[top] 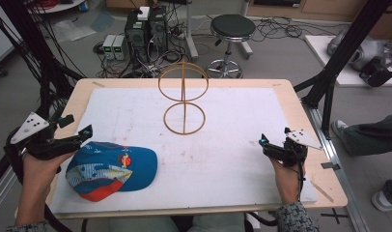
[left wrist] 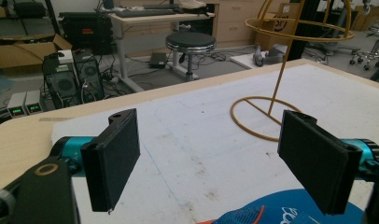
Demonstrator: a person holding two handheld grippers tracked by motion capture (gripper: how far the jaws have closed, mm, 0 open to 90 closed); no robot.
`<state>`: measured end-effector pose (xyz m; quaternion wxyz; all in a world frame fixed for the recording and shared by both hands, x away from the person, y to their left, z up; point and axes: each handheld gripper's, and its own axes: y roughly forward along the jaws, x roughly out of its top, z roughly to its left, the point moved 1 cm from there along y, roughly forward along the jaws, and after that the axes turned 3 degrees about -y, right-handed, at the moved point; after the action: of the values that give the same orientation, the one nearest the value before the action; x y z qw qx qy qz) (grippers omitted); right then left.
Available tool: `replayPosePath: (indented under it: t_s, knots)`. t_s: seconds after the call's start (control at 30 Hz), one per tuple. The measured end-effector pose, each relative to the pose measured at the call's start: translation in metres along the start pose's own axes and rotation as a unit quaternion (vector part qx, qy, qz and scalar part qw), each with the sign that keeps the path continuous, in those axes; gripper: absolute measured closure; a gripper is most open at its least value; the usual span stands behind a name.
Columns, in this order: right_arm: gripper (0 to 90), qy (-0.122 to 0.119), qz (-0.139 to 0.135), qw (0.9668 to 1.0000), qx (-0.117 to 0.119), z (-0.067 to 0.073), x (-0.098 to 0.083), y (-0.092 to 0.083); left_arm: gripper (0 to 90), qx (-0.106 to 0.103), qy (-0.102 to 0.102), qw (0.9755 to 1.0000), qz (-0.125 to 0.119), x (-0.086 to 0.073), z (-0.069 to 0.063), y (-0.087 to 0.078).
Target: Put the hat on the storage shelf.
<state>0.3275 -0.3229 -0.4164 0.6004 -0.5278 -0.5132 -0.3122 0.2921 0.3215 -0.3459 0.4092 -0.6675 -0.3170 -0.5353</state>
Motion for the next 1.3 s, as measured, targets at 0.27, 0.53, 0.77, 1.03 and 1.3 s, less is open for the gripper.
replayPosePath:
  t_s: [0.27,0.53,0.77,1.03,1.3]
  knots:
    - [8.2,-0.001,0.003,1.0,0.0,0.001,0.0,0.0,21.3,-0.003,0.002,1.0,0.0,0.001,-0.001,0.0]
    - [8.2,-0.003,0.004,1.0,-0.002,0.0,-0.001,0.0,21.5,-0.008,0.003,1.0,0.002,0.001,0.0,-0.001]
    - [8.2,-0.003,0.003,1.0,-0.001,0.0,-0.001,-0.001,22.0,-0.011,0.007,0.9999,0.002,0.003,-0.001,-0.004]
    - [8.2,-0.002,0.003,1.0,-0.001,0.002,0.0,0.001,22.1,-0.019,0.009,0.9998,0.0,0.005,0.001,-0.01]
    - [8.2,0.0,0.001,1.0,-0.003,0.001,0.0,0.0,22.0,-0.03,0.016,0.9994,0.011,0.005,-0.002,-0.009]
